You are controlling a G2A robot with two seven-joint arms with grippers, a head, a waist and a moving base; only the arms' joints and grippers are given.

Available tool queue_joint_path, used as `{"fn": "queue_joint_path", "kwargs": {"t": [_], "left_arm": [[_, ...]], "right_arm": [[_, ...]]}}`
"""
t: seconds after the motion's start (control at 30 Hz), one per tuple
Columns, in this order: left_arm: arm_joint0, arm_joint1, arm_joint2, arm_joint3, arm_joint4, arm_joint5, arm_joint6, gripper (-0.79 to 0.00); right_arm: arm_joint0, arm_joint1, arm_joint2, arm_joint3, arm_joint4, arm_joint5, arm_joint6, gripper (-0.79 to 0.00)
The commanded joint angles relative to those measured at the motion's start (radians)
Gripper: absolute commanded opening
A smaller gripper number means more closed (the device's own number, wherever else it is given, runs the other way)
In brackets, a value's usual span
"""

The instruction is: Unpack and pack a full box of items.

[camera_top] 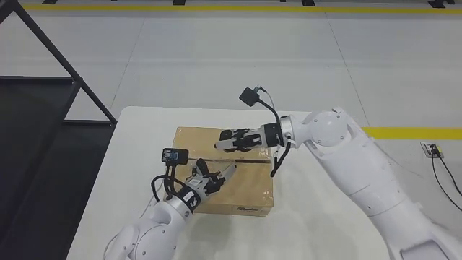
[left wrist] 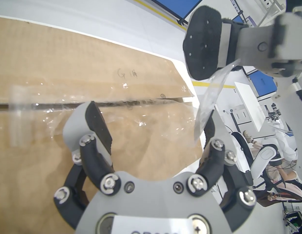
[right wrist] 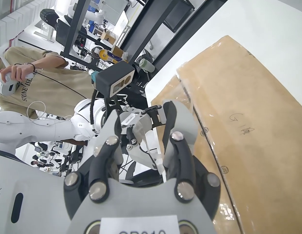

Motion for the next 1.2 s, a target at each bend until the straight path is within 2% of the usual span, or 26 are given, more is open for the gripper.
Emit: {"fn": "queue_joint_path", "kwargs": {"t": [0.0, 0.17, 0.3, 0.37, 0.6, 0.9, 1.17], "left_arm": [[0.0, 0.0, -0.001, -0.001, 0.001, 0.001, 0.0, 0.0], [0.003, 0.0, -0.007, -0.003, 0.001, 0.0, 0.003, 0.0], [0.005, 0.0, -0.008, -0.004, -0.003, 0.0, 0.003, 0.0], [0.006, 0.0, -0.008, -0.004, -0.001, -0.002, 0.002, 0.0], [0.021, 0.003, -0.023, -0.01, -0.002, -0.017, 0.004, 0.0], [0.026, 0.004, -0.029, -0.015, -0.003, -0.021, 0.001, 0.0], [-0.023, -0.002, -0.024, -0.008, -0.025, 0.016, 0.029, 0.0]], "right_arm": [[0.001, 0.0, 0.002, 0.004, 0.001, -0.003, 0.006, -0.416], [0.001, 0.001, 0.011, 0.004, 0.004, -0.009, 0.024, -0.329], [-0.005, 0.004, 0.021, -0.004, 0.008, -0.016, 0.034, -0.345], [-0.006, 0.006, 0.024, -0.008, 0.001, -0.012, 0.041, -0.394], [-0.007, 0.01, 0.03, -0.009, -0.012, -0.001, 0.073, -0.434], [-0.009, 0.011, 0.032, -0.007, -0.022, 0.003, 0.078, -0.425], [-0.065, 0.019, 0.087, -0.007, 0.023, -0.012, -0.031, -0.4]]}}
